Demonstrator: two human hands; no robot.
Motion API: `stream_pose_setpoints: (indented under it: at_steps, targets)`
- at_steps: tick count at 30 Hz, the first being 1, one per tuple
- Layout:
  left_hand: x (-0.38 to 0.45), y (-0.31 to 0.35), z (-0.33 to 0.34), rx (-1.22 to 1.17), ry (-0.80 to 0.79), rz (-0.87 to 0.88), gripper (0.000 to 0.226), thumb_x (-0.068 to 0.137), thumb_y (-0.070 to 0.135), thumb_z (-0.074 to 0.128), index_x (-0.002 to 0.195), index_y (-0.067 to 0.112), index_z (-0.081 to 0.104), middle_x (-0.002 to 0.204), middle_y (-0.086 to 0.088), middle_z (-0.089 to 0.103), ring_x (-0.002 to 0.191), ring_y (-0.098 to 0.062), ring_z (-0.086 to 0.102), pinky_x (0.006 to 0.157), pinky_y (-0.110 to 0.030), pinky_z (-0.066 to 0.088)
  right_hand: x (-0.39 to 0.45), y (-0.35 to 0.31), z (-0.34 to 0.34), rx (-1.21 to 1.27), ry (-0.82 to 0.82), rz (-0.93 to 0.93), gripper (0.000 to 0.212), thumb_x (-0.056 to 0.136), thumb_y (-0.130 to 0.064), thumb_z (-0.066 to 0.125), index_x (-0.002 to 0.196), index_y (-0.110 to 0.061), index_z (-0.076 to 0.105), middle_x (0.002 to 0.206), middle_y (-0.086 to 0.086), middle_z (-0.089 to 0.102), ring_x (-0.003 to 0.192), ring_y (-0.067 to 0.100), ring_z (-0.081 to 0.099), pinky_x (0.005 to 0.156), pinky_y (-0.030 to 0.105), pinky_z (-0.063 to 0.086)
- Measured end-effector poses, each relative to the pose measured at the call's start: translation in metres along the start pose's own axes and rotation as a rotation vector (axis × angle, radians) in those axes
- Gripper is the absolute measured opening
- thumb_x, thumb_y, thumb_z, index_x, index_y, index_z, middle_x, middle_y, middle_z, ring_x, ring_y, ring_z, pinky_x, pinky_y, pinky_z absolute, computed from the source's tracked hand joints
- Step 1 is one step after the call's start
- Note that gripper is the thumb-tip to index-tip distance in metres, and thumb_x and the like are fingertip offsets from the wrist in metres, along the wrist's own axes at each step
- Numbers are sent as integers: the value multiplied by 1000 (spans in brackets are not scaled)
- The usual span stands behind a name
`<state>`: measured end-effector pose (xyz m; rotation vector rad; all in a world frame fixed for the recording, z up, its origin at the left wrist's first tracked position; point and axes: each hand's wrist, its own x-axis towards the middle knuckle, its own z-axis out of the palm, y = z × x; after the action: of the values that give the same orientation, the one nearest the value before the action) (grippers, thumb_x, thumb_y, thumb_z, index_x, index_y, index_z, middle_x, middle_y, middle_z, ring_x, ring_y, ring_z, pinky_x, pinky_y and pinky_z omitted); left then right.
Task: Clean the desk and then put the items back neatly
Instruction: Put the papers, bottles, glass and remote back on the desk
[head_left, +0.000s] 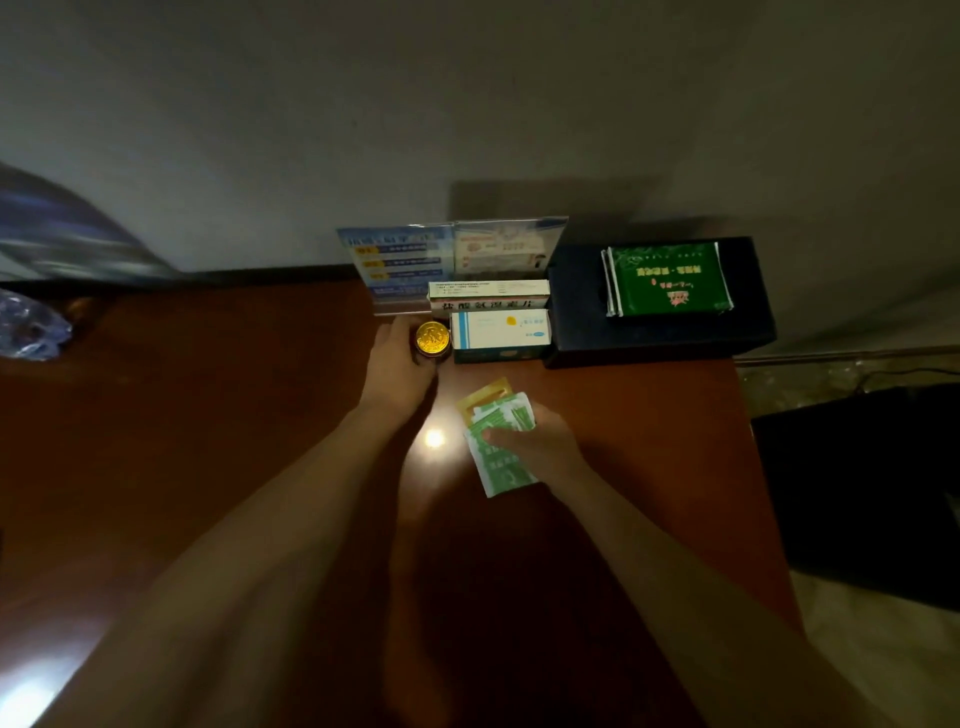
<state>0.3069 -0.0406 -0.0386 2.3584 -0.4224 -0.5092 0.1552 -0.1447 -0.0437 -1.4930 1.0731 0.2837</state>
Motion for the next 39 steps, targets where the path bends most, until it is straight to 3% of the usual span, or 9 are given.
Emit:
stream_pose_setpoints:
  at_steps: [5, 11, 13, 16, 21, 26, 31, 34, 39]
  targets:
    - [-19, -7, -6, -93, -79, -117, 55, 86, -1, 58, 136, 14, 43, 133, -7, 49, 114, -21, 53, 94, -31, 48, -15, 1, -2, 150, -58, -78, 19, 80, -9, 73, 96, -11, 62, 97, 9, 69, 76, 15, 68, 63, 23, 56]
    - [-88, -13, -28, -327, -570, -134, 55, 83, 0, 63, 124, 29, 43, 116, 7, 53, 97, -9, 60, 83, -22, 53, -36, -9, 20, 225, -166, -213, 23, 86, -3, 65, 102, -17, 57, 96, 0, 69, 85, 14, 69, 71, 23, 57]
    - [-101, -18, -28, -370, -430, -88, 44, 83, -2, 64, 114, 25, 49, 106, 9, 59, 90, 0, 59, 77, -10, 49, -43, -12, 35, 176, -195, -254, 23, 89, -6, 61, 103, -24, 55, 99, -3, 68, 92, 14, 67, 79, 27, 57]
    - [-108, -24, -30, -345, -201, -85, 33, 84, 2, 64, 108, 24, 55, 99, 7, 65, 83, -2, 60, 77, -16, 50, -51, -11, 54, 57, -178, -357, 26, 86, -25, 62, 110, -32, 53, 111, 2, 65, 104, 16, 63, 92, 39, 53]
    - [-112, -28, -46, -273, -64, -3, 31, 86, 1, 60, 99, 28, 52, 87, 11, 61, 80, -9, 61, 73, -21, 50, -60, -20, 75, 81, -137, -435, 34, 92, -12, 56, 107, -41, 48, 119, 3, 59, 111, 14, 58, 99, 40, 48]
    - [-108, -38, -52, -266, -62, -63, 29, 87, 3, 59, 103, 27, 51, 94, 14, 57, 82, -1, 59, 67, -13, 49, -54, -20, 84, 104, -136, -401, 58, 95, -12, 53, 143, -35, 30, 139, -3, 42, 125, 9, 44, 102, 27, 41]
    - [-103, -45, -45, -235, -126, -123, 32, 88, 1, 56, 115, 18, 52, 97, 2, 61, 75, -7, 59, 57, -12, 45, -47, -17, 90, 112, -77, -374, 58, 96, -1, 47, 146, -23, 30, 142, 0, 41, 124, 7, 42, 101, 18, 39]
    - [-101, -46, -43, -210, -95, -113, 28, 89, 0, 53, 112, 16, 54, 99, 2, 61, 81, -12, 58, 64, -20, 46, -42, -16, 94, 51, -16, -376, 58, 94, 8, 42, 146, -17, 33, 139, 0, 43, 124, 5, 40, 86, -4, 32]
    - [-90, -49, -43, -222, -86, -138, 35, 88, -3, 54, 118, 14, 51, 114, -3, 60, 97, -14, 56, 84, -26, 46, -28, -14, 99, -37, 16, -374, 54, 97, 6, 36, 147, -14, 31, 147, 6, 40, 129, 8, 36, 83, -12, 22]
